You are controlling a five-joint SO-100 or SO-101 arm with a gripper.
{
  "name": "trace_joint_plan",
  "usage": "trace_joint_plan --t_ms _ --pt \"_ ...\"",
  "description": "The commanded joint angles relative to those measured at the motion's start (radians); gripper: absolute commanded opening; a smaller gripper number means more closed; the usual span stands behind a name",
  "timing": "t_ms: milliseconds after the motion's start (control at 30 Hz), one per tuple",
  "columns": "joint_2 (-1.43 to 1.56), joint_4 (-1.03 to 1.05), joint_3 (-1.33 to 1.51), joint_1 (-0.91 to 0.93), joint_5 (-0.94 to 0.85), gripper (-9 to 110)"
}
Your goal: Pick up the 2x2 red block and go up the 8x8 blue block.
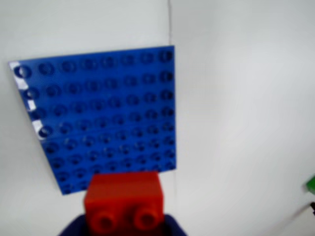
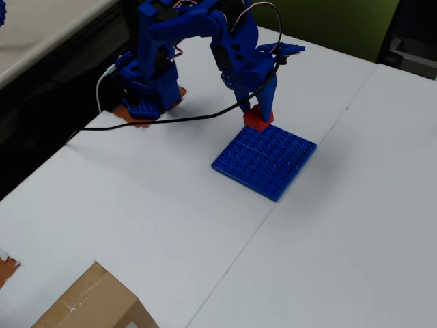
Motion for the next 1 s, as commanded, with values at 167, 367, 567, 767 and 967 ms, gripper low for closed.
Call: trace_joint_plan --t_ms 167,367,567,767,967 --pt "0.009 -0.002 -0.048 0.003 -0.281 0" --pt "0.009 -0.002 -0.049 -0.002 -0.288 0" --pt "0.009 -0.002 -0.051 -0.003 -0.308 0" --pt "0.009 -0.002 -0.051 -0.003 -0.313 0" --pt "0.009 -0.002 -0.051 -0.003 -0.316 0"
